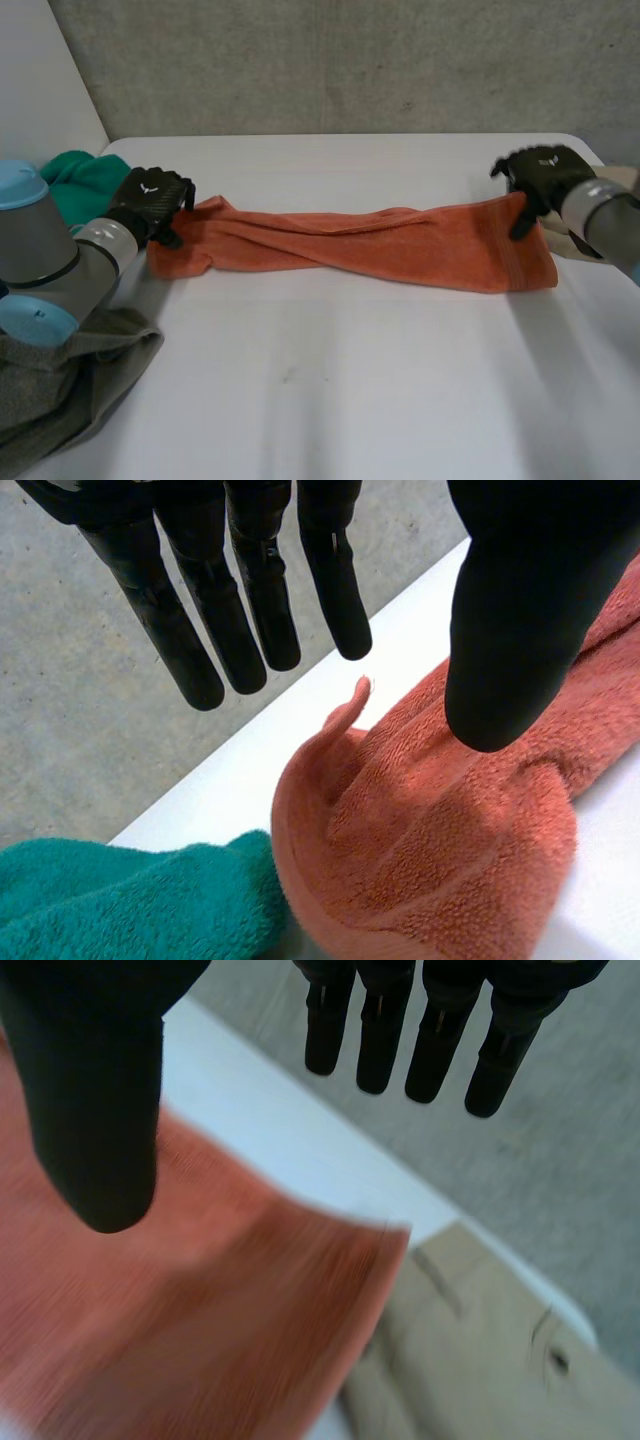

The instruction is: Fold the laundry.

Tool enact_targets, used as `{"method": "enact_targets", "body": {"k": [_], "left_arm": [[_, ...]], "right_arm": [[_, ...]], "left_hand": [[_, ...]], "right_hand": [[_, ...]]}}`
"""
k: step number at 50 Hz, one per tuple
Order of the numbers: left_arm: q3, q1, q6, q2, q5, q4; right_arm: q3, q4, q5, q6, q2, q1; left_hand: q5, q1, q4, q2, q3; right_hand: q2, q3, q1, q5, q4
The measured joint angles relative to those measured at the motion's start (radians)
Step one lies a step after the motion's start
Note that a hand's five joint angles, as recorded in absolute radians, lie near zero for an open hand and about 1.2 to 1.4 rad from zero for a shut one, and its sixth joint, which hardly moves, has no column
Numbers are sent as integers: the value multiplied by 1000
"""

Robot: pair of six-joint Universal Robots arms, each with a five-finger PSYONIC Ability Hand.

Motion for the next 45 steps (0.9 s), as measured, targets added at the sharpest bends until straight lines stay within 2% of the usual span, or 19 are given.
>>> {"method": "enact_targets", "body": {"k": [3, 8, 15, 22, 24, 26, 27, 29, 36, 41, 45], "left_arm": [[-19, 0, -11, 19, 15, 5], [-43, 0, -32, 38, 34, 14], [-57, 1, -52, 41, 49, 30], [-57, 2, -63, 38, 50, 40], [-59, 2, -67, 39, 51, 41], [-61, 3, -72, 42, 52, 44], [-62, 3, -75, 43, 53, 46], [-64, 3, -80, 45, 56, 50], [-69, 2, -93, 57, 61, 55], [-76, 2, -96, 73, 62, 55], [-90, 3, -96, 91, 66, 51]], "right_arm": [[100, 46, -15, -53, -47, -36], [227, 34, -39, -109, -71, -81], [358, -179, -89, -140, -42, -118], [371, -325, -101, -165, 16, -115], [365, -347, -100, -172, 33, -114], [355, -368, -98, -178, 52, -113], [350, -377, -95, -180, 59, -112], [343, -393, -82, -181, 67, -113], [357, -399, -27, -148, 19, -145], [369, -364, -38, -140, -44, -210], [345, -286, -49, -196, -62, -281]], "left_hand": [[0, 0, -1, 0, 0], [-6, -3, -4, -6, -6], [-39, -45, -35, -39, -40], [-39, -45, -35, -41, -40], [-44, -49, -41, -46, -46], [-55, -62, -50, -54, -56], [-57, -65, -53, -58, -58], [-65, -69, -59, -65, -65], [-71, -69, -65, -71, -67], [-74, -69, -69, -72, -67], [-76, -69, -69, -73, -68]], "right_hand": [[100, 91, 93, 90, 93], [125, 119, 113, 117, 120], [157, 152, 143, 147, 149], [209, 203, 196, 194, 200], [329, 319, 316, 309, 317], [622, 603, 607, 591, 602], [721, 699, 680, 688, 699], [774, 764, 696, 733, 769], [774, 774, 696, 733, 781], [774, 774, 696, 733, 781], [774, 774, 696, 733, 781]]}}
